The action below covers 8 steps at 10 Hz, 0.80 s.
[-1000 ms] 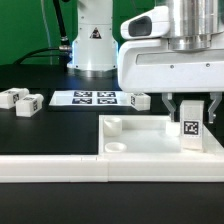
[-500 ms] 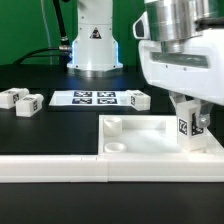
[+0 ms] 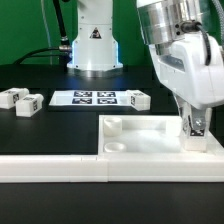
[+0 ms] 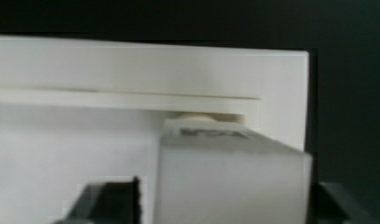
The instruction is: Assemble square table
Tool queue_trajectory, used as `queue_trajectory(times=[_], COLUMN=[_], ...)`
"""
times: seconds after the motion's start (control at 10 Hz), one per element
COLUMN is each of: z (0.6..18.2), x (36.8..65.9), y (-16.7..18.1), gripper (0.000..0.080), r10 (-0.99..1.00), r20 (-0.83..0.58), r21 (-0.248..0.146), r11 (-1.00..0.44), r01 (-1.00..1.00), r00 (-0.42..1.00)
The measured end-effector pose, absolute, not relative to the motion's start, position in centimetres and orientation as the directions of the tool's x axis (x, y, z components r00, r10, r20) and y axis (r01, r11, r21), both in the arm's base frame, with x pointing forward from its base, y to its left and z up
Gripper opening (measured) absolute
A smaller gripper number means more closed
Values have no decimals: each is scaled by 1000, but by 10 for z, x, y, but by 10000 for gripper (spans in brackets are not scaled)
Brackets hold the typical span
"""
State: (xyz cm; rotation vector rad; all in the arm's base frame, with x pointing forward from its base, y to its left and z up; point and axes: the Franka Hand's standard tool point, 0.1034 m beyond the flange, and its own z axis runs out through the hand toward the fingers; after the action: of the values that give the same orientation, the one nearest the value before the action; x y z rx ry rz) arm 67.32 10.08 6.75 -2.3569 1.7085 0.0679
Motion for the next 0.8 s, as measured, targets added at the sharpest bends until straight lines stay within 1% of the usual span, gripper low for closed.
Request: queue_trajectory(times=[0.1,0.2,0.3,0.4,0.6,0.7,0.8], z=[66,66,65,65,65,66,68], x=[673,670,671,671,670,667,667], y=[103,105,104,103,102,99,99], gripper=[538,624,624,645,648,649,649], r10=[-851,-795,-777,-738,-616,-383,-239], r20=[-134,-126,-118,-104,-68,-28,-16], r21=[-183,-191,-193,-199,-209,-171,-139], r11=[-483,-567,-593,-641,-760,-908,-961], r01=[-856,-801,-782,-741,-615,-382,-239], r00=[508,593,618,666,785,923,971])
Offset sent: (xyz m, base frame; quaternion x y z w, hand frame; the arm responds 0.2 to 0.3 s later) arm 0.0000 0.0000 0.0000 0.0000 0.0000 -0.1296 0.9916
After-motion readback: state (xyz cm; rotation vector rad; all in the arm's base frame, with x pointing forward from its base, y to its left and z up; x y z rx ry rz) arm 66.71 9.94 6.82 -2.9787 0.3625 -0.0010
